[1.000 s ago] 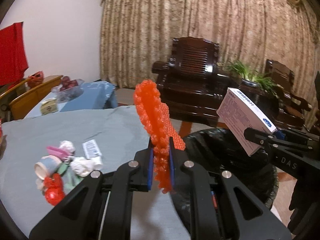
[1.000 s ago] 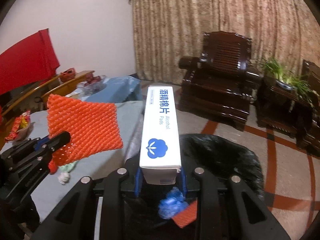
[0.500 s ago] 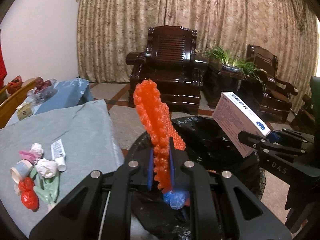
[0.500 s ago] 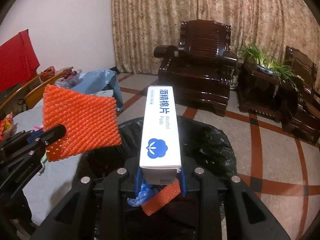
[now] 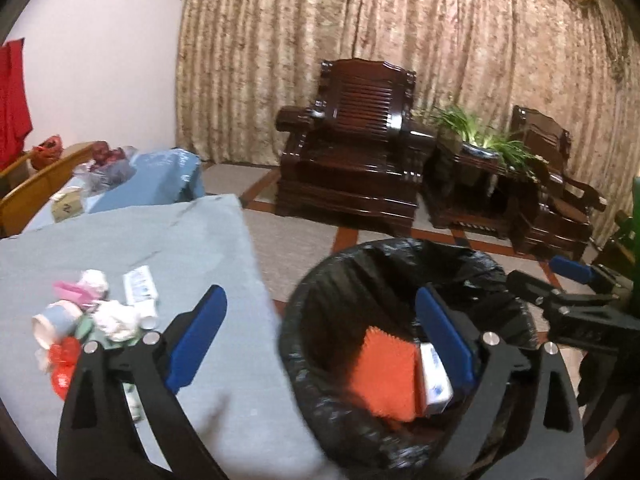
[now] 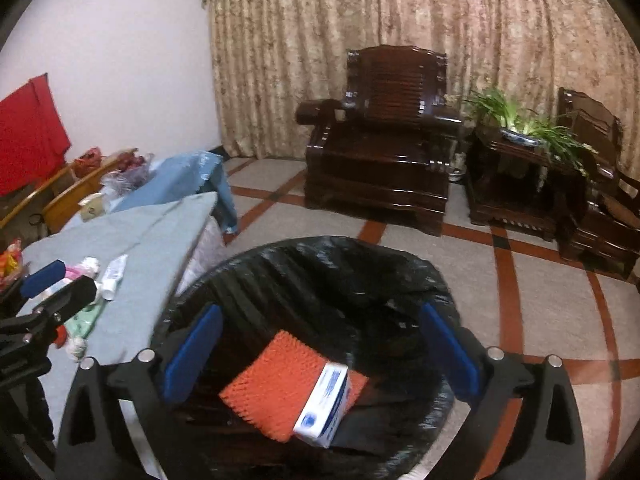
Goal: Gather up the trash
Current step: 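Carry the box and orange net over the bin and open both grippers, then move both grippers back over the remaining trash on the table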
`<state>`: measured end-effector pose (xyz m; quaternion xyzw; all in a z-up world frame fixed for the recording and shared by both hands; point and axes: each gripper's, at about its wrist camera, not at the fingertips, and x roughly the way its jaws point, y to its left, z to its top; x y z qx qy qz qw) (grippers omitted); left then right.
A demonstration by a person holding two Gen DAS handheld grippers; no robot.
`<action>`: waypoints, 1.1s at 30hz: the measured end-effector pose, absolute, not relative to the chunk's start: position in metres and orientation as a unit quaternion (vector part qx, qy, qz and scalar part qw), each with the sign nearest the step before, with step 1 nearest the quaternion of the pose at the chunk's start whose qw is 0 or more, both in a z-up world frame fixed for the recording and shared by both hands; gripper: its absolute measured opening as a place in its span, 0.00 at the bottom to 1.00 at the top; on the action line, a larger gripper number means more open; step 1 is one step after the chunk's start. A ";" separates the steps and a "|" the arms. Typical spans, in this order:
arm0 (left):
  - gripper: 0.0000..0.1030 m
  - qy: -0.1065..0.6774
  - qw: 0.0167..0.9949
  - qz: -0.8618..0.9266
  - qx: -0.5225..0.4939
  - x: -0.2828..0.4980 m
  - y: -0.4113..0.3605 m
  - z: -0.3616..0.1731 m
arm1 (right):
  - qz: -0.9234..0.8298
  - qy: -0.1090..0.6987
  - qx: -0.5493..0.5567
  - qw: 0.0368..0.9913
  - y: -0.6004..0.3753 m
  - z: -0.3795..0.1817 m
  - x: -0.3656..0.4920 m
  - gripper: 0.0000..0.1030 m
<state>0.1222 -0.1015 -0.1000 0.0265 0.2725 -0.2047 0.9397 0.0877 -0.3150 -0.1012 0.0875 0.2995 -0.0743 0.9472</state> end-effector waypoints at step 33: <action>0.92 0.280 0.958 0.059 -0.016 0.098 0.152 -0.104 | 0.134 0.292 0.033 0.946 -0.098 -0.107 0.146 0.94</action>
